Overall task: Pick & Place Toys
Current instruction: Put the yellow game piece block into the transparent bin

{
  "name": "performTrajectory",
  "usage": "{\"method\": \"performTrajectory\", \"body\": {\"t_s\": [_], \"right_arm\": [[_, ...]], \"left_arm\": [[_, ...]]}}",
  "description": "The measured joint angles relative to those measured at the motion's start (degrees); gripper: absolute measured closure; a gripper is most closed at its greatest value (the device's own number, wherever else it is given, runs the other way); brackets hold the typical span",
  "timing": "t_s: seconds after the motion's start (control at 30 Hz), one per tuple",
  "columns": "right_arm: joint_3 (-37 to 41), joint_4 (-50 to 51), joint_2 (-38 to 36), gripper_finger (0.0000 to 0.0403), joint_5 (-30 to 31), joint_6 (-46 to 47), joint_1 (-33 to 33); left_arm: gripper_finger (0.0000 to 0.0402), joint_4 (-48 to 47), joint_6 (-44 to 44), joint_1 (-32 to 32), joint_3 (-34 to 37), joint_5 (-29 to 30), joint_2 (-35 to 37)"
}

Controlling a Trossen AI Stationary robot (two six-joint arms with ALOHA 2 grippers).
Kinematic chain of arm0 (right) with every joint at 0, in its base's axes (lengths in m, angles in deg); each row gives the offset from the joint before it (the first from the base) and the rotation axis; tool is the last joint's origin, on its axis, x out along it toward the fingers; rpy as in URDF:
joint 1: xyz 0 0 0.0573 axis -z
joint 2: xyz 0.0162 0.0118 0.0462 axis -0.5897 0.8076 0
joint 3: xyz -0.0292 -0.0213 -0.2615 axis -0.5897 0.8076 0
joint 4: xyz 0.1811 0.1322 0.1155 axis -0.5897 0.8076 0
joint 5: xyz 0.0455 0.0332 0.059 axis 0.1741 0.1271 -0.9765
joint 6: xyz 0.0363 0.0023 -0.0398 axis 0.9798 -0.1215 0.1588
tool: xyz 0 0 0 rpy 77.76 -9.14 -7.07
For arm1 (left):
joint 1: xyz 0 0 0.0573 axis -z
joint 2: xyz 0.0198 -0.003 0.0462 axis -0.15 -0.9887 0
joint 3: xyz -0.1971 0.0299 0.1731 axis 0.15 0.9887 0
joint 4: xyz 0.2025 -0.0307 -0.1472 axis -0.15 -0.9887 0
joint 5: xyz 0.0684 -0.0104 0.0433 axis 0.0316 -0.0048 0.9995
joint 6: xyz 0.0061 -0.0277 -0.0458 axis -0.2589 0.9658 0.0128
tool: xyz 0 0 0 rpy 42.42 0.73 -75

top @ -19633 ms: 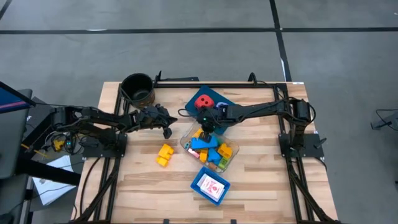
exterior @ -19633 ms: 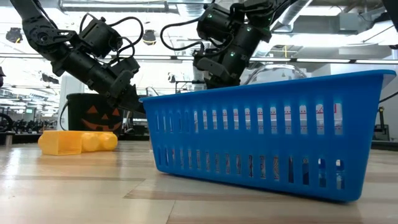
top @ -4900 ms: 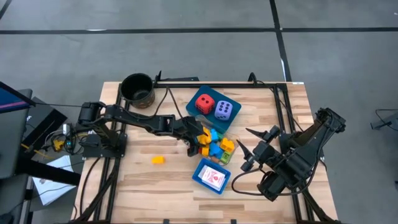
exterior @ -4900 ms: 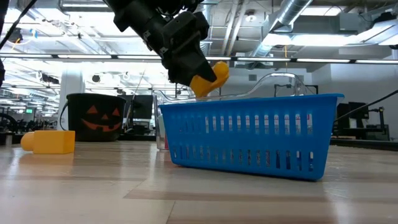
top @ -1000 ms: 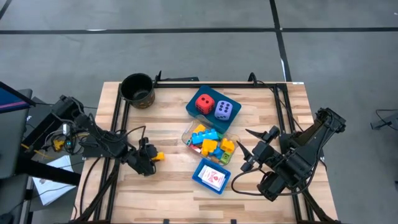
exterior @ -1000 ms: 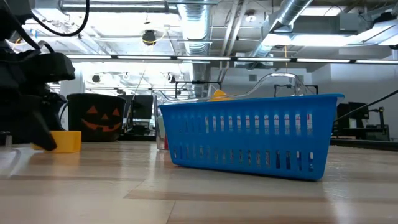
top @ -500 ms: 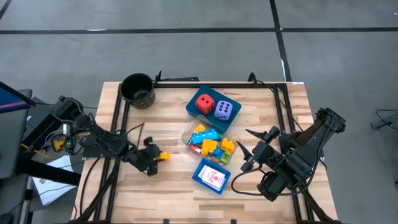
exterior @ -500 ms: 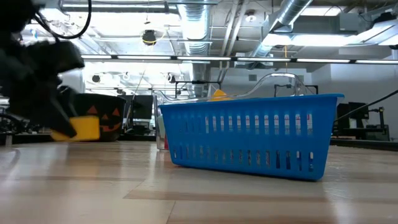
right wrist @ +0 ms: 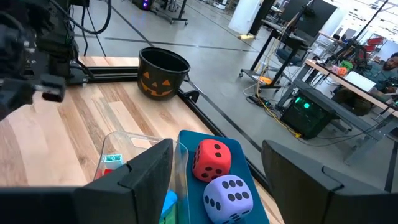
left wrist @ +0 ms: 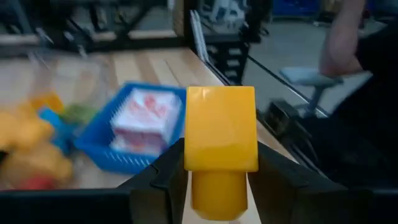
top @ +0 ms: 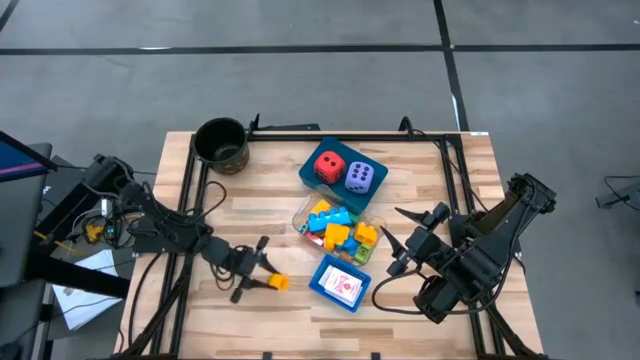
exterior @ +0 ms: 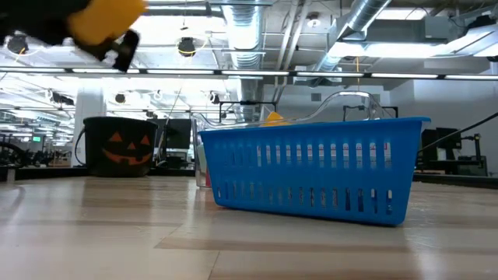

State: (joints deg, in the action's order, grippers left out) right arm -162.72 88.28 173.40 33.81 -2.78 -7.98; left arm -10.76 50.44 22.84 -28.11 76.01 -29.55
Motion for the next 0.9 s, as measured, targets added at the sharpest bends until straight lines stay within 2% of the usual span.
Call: {"method": "performTrajectory", "body": {"t_s": [0.1,0.27,0.43,0.63,0.73,0.9], "right_arm": [[0.0,0.1,0.0,0.0164,0.0,0.0,0.0],[0.0,0.2,0.0,0.0164,0.0,0.0,0.0],[0.0,0.2,0.0,0.0164,0.0,0.0,-0.2],[0.0,0.2,0.0,0.0164,0.0,0.0,-1.3],[0.0,0.2,0.0,0.0164,0.0,0.0,-1.8],[0.0,0.3,0.0,0.0164,0.0,0.0,-2.1]], "left_arm": [[0.027,-2.6,-2.2,-2.8,-4.1,0.2,-0.5],[0.027,-15.0,-6.7,-8.7,-15.1,0.3,-4.7],[0.0269,-29.7,-10.6,-13.3,-28.8,0.2,-13.2],[0.0269,-34.7,-18.4,-16.8,-40.9,0.1,-22.7],[0.0269,-34.4,-19.4,-19.0,-43.8,1.0,-25.0],[0.0268,-36.4,-17.8,-22.2,-44.0,2.9,-26.0]]}}
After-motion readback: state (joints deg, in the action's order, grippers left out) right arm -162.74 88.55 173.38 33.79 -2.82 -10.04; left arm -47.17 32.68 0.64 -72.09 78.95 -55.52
